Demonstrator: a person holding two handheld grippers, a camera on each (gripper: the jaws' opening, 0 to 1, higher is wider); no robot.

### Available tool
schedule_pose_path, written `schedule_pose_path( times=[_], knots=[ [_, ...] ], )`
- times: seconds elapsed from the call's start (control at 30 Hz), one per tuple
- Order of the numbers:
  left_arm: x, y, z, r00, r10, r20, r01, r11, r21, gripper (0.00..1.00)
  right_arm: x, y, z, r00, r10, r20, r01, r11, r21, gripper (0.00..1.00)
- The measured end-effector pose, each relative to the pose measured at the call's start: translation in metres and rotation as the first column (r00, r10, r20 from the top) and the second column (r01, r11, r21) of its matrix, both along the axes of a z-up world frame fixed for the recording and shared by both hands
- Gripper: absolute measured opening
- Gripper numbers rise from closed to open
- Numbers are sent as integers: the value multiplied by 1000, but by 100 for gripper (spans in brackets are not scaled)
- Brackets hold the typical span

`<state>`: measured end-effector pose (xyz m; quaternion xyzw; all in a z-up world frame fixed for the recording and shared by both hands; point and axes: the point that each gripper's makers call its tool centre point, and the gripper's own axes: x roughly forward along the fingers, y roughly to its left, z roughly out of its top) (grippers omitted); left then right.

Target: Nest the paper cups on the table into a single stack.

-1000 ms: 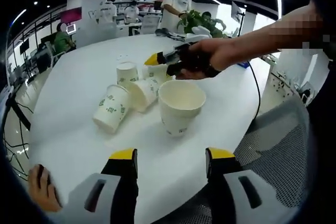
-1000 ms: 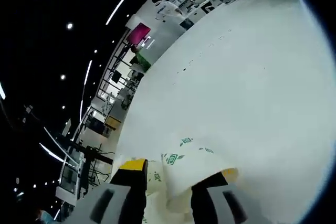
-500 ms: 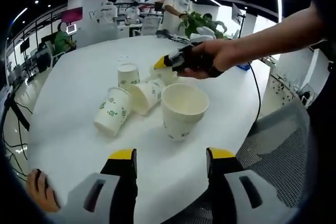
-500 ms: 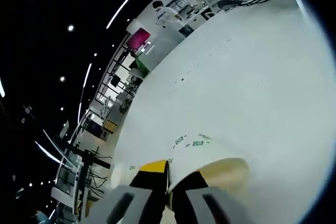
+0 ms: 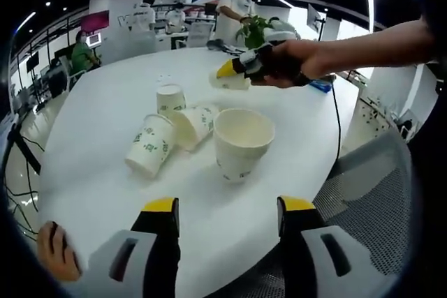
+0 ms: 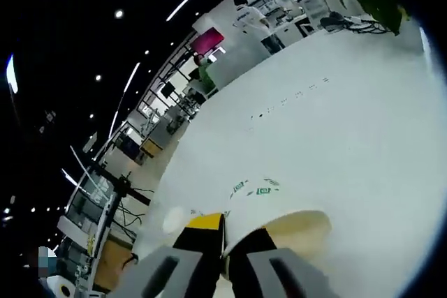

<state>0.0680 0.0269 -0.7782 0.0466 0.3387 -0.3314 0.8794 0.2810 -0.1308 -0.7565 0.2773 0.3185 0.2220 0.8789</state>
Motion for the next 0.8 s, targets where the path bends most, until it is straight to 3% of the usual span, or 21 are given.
schedule_pose_path(
  times=[0.27,0.47,0.53,0.6,0.67,0.7,0.77,0.8],
  knots=[
    [-5,-5,7,1000,-3,16,4,1000,-10,55,-17,11,36,989,111,97,-104,992,-74,0],
    [-5,-7,16,999,4,42,-3,1000,-20,56,-40,29,59,959,256,119,-240,962,-132,0],
    [-5,-7,17,999,9,47,-8,1000,-24,56,-49,36,61,935,337,113,-313,931,-187,0],
    [-4,-6,19,998,20,56,-19,999,-34,55,-64,46,65,897,432,93,-400,883,-245,0],
    [-4,-6,19,998,26,57,-24,999,-42,55,-68,51,64,850,521,79,-474,822,-315,0],
    [-4,-5,19,998,29,58,-26,999,-42,55,-81,58,68,826,560,63,-509,789,-343,0],
    [-6,-5,18,998,30,58,-27,999,-42,55,-87,62,65,792,610,31,-555,739,-382,0],
    [-8,-6,19,998,30,58,-27,999,-41,55,-90,63,62,769,639,16,-575,703,-418,0]
  ],
)
